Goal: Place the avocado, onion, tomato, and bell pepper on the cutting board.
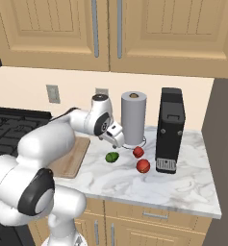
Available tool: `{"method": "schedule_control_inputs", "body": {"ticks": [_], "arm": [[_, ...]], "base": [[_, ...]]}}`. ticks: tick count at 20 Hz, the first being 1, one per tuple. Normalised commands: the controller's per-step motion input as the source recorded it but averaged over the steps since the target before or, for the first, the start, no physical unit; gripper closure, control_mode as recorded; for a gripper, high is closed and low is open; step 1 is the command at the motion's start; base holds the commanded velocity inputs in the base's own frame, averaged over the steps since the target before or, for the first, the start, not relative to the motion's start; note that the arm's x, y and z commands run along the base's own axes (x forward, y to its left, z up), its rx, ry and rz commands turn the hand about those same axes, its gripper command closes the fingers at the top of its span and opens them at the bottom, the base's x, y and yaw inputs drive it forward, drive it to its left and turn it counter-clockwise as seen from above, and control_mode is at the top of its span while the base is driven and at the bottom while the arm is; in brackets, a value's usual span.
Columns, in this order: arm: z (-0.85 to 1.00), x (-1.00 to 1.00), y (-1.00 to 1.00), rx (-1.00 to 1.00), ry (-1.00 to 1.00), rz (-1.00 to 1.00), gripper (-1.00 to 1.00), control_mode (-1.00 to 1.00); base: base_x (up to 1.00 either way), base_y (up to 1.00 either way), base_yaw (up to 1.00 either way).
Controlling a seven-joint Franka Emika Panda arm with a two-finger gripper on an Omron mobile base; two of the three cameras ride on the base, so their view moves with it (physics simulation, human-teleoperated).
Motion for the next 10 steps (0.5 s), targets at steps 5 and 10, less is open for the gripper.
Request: {"method": "schedule_control_inputs", "body": {"ticks": [5,10], "arm": [[-0.23,0.16,0.0,0.0,0.06,0.0,-1.0,-1.0],[-0.27,0.07,0.0,0.0,0.05,0.0,-1.0,-1.0]], "base": [[0.0,0.0,0.0],[0.0,0.0,0.0]]}}
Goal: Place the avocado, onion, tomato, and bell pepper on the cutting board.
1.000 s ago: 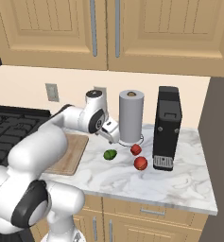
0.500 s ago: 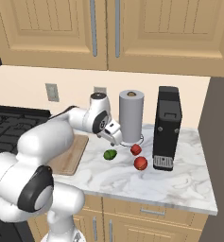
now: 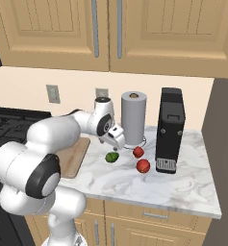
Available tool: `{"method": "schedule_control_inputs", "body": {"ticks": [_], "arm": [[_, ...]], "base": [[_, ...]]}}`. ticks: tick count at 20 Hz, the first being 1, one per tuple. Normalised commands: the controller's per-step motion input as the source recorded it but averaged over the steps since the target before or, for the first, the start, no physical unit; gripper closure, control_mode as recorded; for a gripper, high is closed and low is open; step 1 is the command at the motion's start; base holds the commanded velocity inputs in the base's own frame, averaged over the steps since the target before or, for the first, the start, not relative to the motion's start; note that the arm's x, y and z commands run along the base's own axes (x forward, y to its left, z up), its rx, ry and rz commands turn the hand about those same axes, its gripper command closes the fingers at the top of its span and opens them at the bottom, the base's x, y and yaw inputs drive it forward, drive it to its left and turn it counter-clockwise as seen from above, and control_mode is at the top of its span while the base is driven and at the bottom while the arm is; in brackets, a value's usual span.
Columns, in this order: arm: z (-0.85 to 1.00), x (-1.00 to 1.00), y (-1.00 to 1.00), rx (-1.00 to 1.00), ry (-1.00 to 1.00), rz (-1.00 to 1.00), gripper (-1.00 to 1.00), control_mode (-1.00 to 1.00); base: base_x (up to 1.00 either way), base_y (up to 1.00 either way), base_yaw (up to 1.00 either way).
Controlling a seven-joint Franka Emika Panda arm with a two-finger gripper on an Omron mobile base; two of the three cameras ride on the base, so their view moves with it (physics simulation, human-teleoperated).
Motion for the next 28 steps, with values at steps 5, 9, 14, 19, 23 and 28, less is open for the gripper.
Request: {"method": "schedule_control_inputs", "body": {"ticks": [5,9,14,19,23,28], "arm": [[-0.27,0.06,0.0,0.0,0.06,0.0,-1.0,-1.0],[-0.28,0.06,0.0,0.0,0.06,0.0,-1.0,-1.0],[-0.25,0.06,0.0,0.0,0.05,0.0,-1.0,-1.0],[-0.22,0.06,-0.04,0.01,0.04,0.0,-1.0,-1.0],[-0.22,0.05,-0.06,0.01,0.03,0.0,-1.0,-1.0],[-0.24,0.05,-0.07,0.01,0.03,0.0,-1.0,-1.0]], "base": [[0.0,0.0,0.0],[0.0,0.0,0.0],[0.0,0.0,0.0],[0.0,0.0,0.0],[0.0,0.0,0.0],[0.0,0.0,0.0]]}}
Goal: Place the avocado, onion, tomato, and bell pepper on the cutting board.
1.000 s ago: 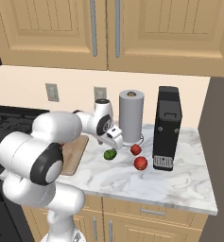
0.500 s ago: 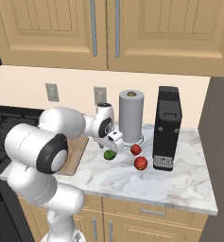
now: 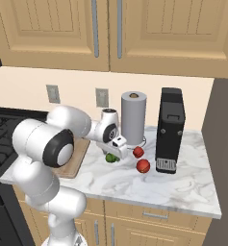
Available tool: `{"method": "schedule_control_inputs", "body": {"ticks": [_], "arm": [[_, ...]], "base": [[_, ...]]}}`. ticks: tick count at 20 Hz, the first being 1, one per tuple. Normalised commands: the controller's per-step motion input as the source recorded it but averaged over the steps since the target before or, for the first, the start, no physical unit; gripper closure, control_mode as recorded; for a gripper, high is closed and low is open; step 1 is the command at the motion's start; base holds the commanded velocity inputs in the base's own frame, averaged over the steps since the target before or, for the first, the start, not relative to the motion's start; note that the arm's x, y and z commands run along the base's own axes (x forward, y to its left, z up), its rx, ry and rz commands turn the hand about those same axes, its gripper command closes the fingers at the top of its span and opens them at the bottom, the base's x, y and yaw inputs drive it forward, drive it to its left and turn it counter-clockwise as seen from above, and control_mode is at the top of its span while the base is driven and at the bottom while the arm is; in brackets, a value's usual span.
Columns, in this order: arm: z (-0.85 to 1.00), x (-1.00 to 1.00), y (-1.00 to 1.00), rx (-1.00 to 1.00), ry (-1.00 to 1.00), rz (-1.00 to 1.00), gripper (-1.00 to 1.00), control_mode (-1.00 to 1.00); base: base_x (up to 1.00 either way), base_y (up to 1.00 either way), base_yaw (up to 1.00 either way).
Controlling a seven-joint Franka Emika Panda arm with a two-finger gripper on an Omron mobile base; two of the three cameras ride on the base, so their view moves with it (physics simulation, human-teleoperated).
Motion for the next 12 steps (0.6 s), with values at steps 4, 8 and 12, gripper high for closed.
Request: {"method": "schedule_control_inputs", "body": {"ticks": [4,8,12], "arm": [[-0.31,0.01,0.0,0.0,0.05,0.0,1.0,-1.0],[-0.32,0.0,0.0,0.0,0.04,0.0,1.0,-1.0],[-0.01,-0.01,-0.02,0.01,0.0,-0.02,1.0,-1.0]], "base": [[0.0,0.0,0.0],[0.0,0.0,0.0],[0.0,0.0,0.0]]}}
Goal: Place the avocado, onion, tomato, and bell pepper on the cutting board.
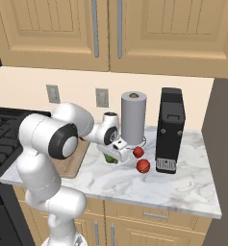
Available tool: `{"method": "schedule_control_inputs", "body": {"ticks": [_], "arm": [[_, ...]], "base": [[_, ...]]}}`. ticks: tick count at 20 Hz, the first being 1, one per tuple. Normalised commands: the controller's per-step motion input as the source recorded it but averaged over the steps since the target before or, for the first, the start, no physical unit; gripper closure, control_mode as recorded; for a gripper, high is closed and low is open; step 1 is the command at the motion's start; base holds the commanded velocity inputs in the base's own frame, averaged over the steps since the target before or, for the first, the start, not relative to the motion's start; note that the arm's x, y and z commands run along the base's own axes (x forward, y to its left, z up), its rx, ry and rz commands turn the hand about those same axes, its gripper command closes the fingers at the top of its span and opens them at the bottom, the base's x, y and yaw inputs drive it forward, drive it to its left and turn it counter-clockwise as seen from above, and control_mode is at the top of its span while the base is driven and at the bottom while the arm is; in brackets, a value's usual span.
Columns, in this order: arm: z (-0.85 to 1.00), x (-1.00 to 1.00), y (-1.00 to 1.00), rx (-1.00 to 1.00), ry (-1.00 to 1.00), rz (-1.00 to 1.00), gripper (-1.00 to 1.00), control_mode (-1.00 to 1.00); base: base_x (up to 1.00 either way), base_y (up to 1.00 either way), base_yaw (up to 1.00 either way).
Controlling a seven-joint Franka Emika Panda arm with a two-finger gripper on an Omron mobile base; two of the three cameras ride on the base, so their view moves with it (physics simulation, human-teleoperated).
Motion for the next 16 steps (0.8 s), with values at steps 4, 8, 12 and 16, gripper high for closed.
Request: {"method": "schedule_control_inputs", "body": {"ticks": [4,8,12,16], "arm": [[0.53,-0.11,0.02,0.07,-0.05,-0.02,1.0,-1.0],[0.7,-0.12,0.35,0.05,-0.12,0.0,1.0,-1.0],[0.5,-0.04,0.66,0.0,-0.15,0.04,1.0,-1.0],[0.33,0.0,0.75,0.0,-0.12,0.12,1.0,-1.0]], "base": [[0.0,0.0,0.0],[0.0,0.0,0.0],[0.0,0.0,0.0],[0.0,0.0,0.0]]}}
